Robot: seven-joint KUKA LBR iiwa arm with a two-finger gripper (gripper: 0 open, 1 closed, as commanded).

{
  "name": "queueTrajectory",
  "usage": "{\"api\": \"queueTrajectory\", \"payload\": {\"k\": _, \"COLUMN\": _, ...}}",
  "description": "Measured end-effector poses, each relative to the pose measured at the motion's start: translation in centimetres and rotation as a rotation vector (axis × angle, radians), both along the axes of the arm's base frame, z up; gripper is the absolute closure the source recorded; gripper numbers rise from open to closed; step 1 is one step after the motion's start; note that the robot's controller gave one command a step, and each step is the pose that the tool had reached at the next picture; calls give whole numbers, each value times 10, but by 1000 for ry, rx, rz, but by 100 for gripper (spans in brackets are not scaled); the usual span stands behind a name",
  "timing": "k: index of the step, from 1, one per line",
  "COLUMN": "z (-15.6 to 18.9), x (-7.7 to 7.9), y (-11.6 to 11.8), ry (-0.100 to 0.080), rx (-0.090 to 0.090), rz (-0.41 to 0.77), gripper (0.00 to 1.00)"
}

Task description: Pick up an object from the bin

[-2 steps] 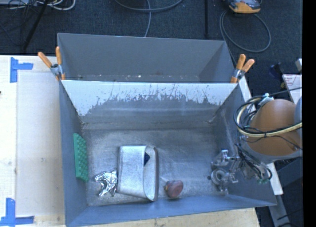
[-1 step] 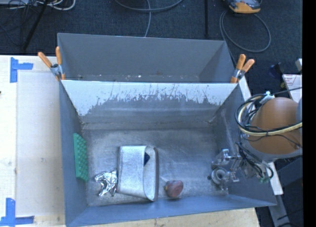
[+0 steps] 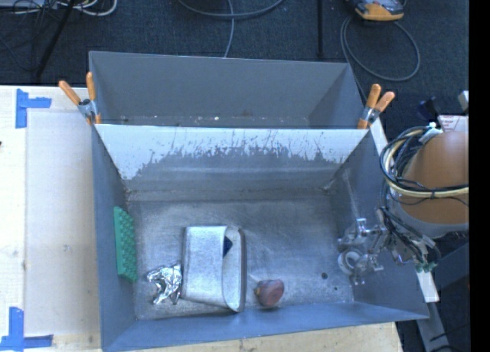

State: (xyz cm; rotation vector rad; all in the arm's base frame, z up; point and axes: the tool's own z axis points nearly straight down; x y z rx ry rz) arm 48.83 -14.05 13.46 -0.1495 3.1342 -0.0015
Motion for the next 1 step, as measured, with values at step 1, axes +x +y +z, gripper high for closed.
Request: {"api": "queueTrajectory", "payload": {"k": 1, "z": 34, "x": 1, "y": 1, "ry": 1, "rx": 0, "rz": 1, "gripper": 100}}
